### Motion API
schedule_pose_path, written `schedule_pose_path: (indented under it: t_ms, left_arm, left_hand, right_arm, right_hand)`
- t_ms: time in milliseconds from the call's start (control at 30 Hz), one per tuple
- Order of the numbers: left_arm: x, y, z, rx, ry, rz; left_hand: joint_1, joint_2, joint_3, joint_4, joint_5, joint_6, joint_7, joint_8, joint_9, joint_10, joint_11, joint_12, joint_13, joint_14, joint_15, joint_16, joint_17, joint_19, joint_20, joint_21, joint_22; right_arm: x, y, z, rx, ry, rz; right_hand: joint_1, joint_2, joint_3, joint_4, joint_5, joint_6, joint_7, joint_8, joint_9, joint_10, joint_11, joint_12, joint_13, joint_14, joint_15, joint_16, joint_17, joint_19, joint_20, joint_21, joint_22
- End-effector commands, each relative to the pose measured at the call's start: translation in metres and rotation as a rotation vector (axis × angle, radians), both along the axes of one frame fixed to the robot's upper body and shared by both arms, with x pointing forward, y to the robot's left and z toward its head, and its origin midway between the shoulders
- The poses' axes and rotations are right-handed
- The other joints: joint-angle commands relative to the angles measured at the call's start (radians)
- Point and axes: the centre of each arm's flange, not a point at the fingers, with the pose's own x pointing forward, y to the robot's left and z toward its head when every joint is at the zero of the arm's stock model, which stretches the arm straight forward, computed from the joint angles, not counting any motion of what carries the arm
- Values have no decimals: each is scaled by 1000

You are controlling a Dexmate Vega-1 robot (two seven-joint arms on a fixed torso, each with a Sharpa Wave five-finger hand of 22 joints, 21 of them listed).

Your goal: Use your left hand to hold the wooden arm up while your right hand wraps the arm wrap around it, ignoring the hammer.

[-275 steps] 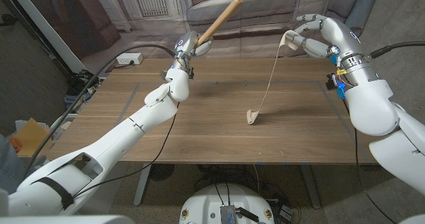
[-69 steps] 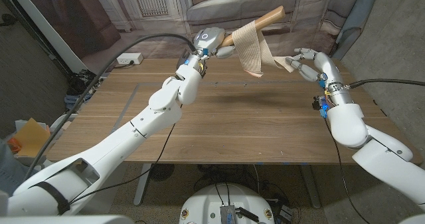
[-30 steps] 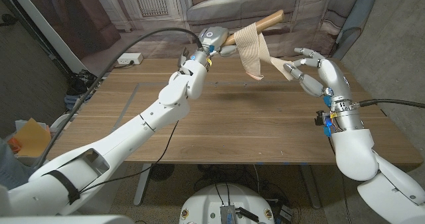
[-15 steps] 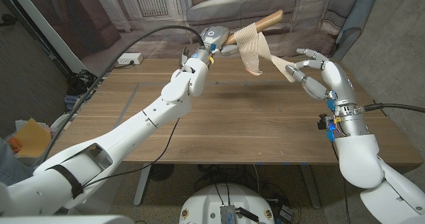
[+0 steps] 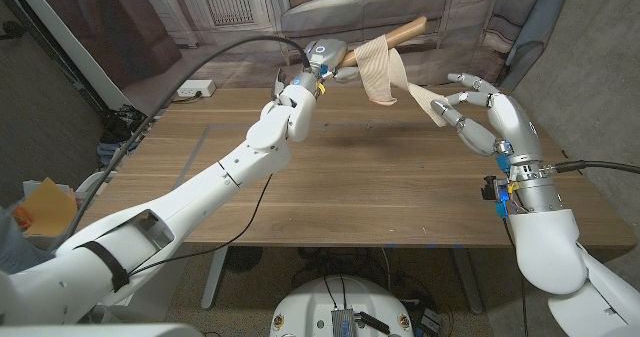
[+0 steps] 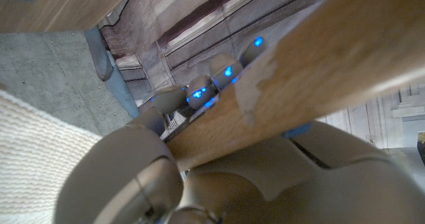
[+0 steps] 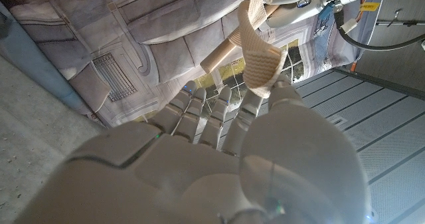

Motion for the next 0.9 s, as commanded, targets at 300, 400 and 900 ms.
schedule_pose_path:
  t_ms: [300, 400, 900]
  left_arm:
    - [-4, -14, -5, 63, 19, -22]
    - [-10, -19, -6, 89, 19, -30]
    - [-11, -40, -25, 242, 82, -27]
  left_hand:
    - [13, -2, -2, 1, 0, 1, 4, -1, 6, 6, 3, 10, 11, 7, -6, 151, 62, 5, -46, 2, 1]
    - [15, -1, -2, 1, 0, -1, 4, -3, 6, 0, 4, 16, 25, 7, -6, 147, 58, 1, -45, -3, -4]
    - [22, -4, -5, 2, 0, 2, 3, -9, 5, 1, 2, 11, 24, 4, -6, 139, 54, 0, -45, 1, -5]
  right_arm:
    - [-18, 26, 35, -136, -91, 31]
    - [-17, 37, 55, -188, -105, 22]
    - [-14, 70, 124, -344, -110, 43]
  right_hand:
    - [8, -3, -6, 0, 3, 18, -9, 1, -4, 43, -14, 13, 5, 14, 3, 5, 3, 0, 6, 0, 5]
    - [8, -3, -7, 0, 3, 17, -17, -1, -6, 47, -10, 15, 5, 19, 1, 6, 2, 0, 7, 0, 5]
    - [4, -3, -10, 3, 3, 24, -24, -7, -17, 36, -18, 9, 5, 14, -10, 2, 3, -9, 6, -3, 5]
